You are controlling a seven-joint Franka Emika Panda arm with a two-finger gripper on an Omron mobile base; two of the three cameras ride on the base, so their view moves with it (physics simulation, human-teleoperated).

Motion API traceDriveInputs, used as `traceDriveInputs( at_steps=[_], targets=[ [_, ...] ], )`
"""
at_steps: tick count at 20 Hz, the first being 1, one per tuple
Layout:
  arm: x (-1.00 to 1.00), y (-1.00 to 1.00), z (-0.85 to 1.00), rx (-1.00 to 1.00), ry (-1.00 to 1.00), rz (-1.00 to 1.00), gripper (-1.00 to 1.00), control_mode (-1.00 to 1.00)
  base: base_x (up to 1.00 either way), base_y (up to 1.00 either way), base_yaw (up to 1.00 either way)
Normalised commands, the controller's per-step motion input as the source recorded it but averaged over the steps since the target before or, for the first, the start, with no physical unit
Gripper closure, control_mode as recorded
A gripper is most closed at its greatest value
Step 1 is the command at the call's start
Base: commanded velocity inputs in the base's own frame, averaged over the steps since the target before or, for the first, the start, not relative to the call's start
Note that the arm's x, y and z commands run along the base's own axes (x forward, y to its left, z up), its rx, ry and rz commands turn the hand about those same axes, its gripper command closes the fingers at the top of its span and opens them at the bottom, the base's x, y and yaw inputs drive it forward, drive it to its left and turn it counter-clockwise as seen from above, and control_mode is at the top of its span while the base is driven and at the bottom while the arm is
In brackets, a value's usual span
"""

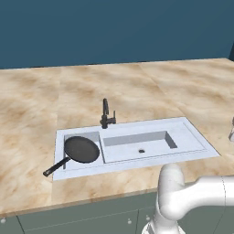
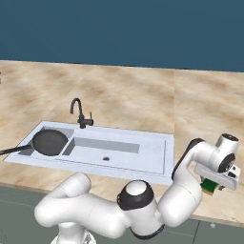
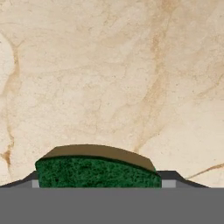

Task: Pick the pan and sponge and place them into the sink. Then turn on the water.

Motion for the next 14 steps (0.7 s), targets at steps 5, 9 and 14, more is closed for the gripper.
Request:
traceDriveInputs(
  at_steps=[5, 9, 14],
  targets=[
    [0.01, 0.04, -0.23, 0.00, 0.00, 0.00, 1.00, -1.00, 0.00, 0.00, 0.00],
    [0.00, 0.42, 0.00, 0.00, 0.00, 0.00, 1.00, -1.00, 0.00, 0.00, 0.00],
    [0.00, 0.83, 0.00, 0.00, 0.00, 0.00, 1.00, -1.00, 0.00, 0.00, 0.00]
  ],
)
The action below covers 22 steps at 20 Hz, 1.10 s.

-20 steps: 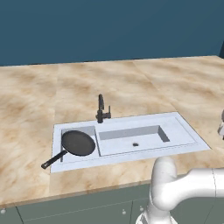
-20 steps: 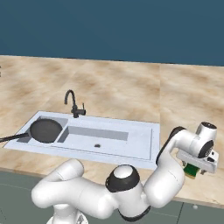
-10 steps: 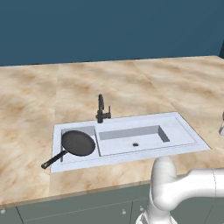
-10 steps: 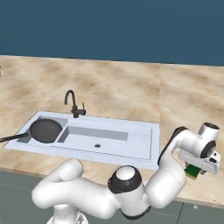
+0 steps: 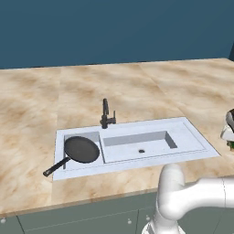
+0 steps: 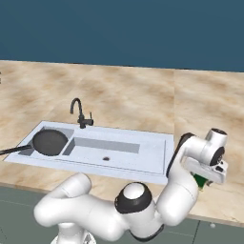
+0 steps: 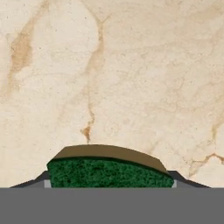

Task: Pick the pan and sponge and place them into the sink. Then turn on the water.

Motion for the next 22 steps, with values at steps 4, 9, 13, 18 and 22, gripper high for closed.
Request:
traceDriveInputs(
  at_steps=[4, 9, 13, 18, 22],
  targets=[
    [-0.01, 1.00, 0.01, 0.00, 0.00, 0.00, 1.00, -1.00, 0.00, 0.00, 0.00],
    [-0.01, 1.00, 0.11, 0.00, 0.00, 0.00, 1.00, -1.00, 0.00, 0.00, 0.00],
    [0.00, 0.93, 0.52, 0.00, 0.00, 0.01, 1.00, -1.00, 0.00, 0.00, 0.00],
    [0.05, 0.69, 0.70, 0.00, 0.01, 0.01, 1.00, -1.00, 0.00, 0.00, 0.00],
    [0.09, 0.44, 0.85, 0.02, 0.03, 0.00, 1.00, -1.00, 0.00, 0.00, 0.00]
  ],
)
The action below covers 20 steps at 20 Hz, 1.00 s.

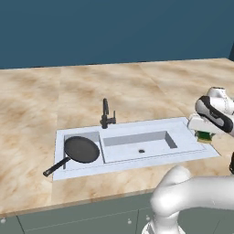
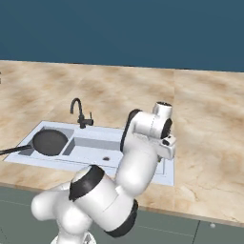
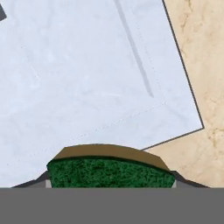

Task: Pick the pan and sponge and place them into the sink. Then turn on the water.

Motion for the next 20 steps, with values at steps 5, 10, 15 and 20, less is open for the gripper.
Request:
traceDriveInputs(
  at_steps=[5, 10, 15, 20],
  targets=[
    [0.04, 0.24, 0.86, 0.10, 0.06, 0.00, 1.00, -1.00, 0.00, 0.00, 0.00],
    [0.02, 0.27, 0.70, 0.15, 0.07, 0.00, 1.00, -1.00, 0.00, 0.00, 0.00],
    [0.00, 0.64, 0.09, 0.23, 0.07, 0.04, 1.00, -1.00, 0.00, 0.00, 0.00],
    [0.00, 0.94, 0.00, 0.12, 0.04, 0.13, 1.00, -1.00, 0.00, 0.00, 0.00]
  ],
)
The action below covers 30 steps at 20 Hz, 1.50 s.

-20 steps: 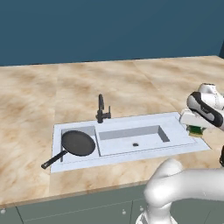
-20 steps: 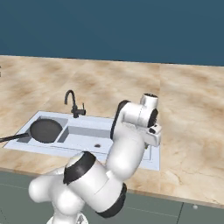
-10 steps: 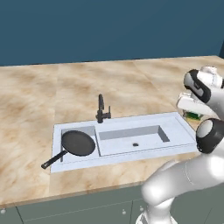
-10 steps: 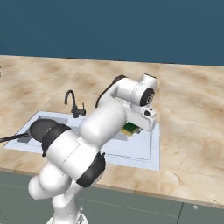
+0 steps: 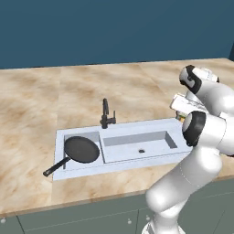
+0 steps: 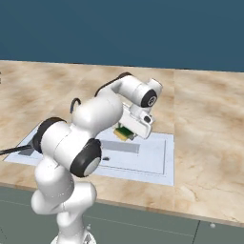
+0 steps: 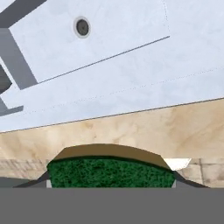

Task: Pick the pan and sponge and place them into the sink. Then turn on the water.

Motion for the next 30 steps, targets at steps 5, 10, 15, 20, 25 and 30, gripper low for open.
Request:
traceDriveInputs(
  at_steps=[5, 10, 15, 20, 25, 30],
  targets=[
    [0.01, 0.96, 0.03, 0.01, 0.02, 0.18, 1.00, -1.00, 0.00, 0.00, 0.00],
    [-0.01, 0.61, 0.39, 0.00, 0.00, 0.16, 1.00, -1.00, 0.00, 0.00, 0.00],
    [-0.02, 0.47, 0.30, 0.00, 0.00, 0.14, 1.00, -1.00, 0.00, 0.00, 0.00],
    [0.00, 0.64, 0.05, 0.00, 0.00, 0.12, 1.00, -1.00, 0.00, 0.00, 0.00],
    [0.05, 0.74, 0.00, 0.00, 0.00, 0.02, 1.00, -1.00, 0.00, 0.00, 0.00],
    [0.00, 0.65, 0.00, -0.06, -0.05, 0.00, 1.00, -1.00, 0.00, 0.00, 0.00]
  ],
)
